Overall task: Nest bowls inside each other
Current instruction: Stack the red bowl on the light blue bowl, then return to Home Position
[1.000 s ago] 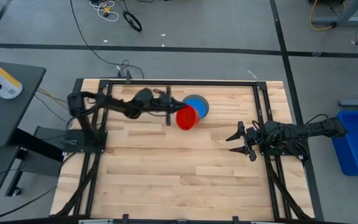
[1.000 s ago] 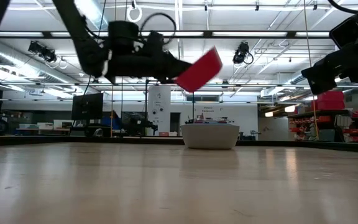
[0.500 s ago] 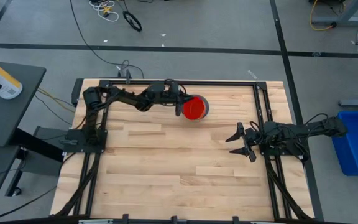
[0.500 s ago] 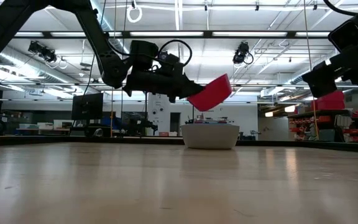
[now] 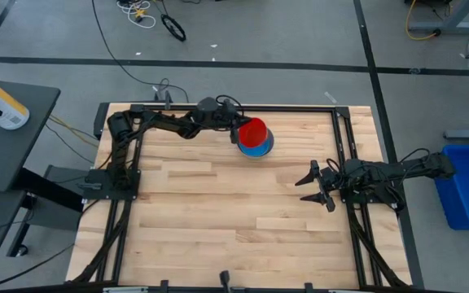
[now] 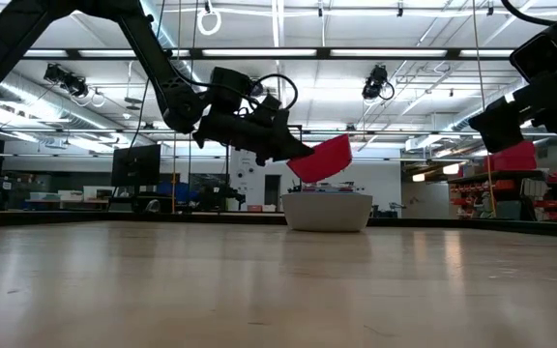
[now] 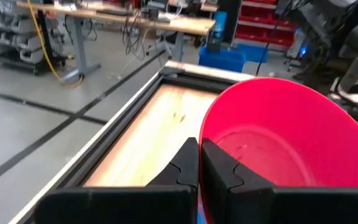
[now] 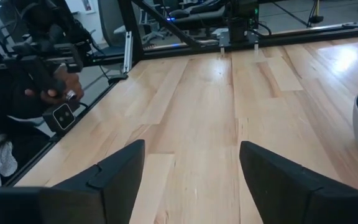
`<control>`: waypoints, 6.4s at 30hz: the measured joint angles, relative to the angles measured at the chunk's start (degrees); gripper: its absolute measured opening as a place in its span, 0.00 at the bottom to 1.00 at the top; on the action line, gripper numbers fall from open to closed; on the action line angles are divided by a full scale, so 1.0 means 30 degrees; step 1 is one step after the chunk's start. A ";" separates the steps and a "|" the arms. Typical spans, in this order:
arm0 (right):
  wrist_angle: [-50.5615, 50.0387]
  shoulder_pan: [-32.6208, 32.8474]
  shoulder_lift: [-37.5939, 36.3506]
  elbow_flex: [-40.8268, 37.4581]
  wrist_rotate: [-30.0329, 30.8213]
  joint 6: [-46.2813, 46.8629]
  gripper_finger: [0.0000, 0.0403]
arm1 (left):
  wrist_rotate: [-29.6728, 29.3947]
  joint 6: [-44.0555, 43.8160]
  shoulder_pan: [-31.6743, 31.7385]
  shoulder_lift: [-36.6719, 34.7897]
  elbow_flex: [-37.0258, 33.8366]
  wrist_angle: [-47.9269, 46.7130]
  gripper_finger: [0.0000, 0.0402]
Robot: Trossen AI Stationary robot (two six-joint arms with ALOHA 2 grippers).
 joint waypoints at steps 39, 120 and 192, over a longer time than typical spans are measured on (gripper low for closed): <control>0.0000 0.0002 0.0000 0.0000 -0.0007 0.0012 0.46 | -0.1893 0.2559 -0.0909 -0.0036 0.2653 -0.7780 0.01; 0.0124 -0.0001 0.0073 0.0000 -0.0656 0.1080 0.33 | -0.4747 0.2805 -0.1993 0.1559 0.8540 -1.5687 0.70; 0.0463 -0.0046 0.0080 0.0000 -0.1472 0.2369 0.63 | -1.0016 0.4468 -0.7196 -0.1835 0.8518 -1.4444 0.04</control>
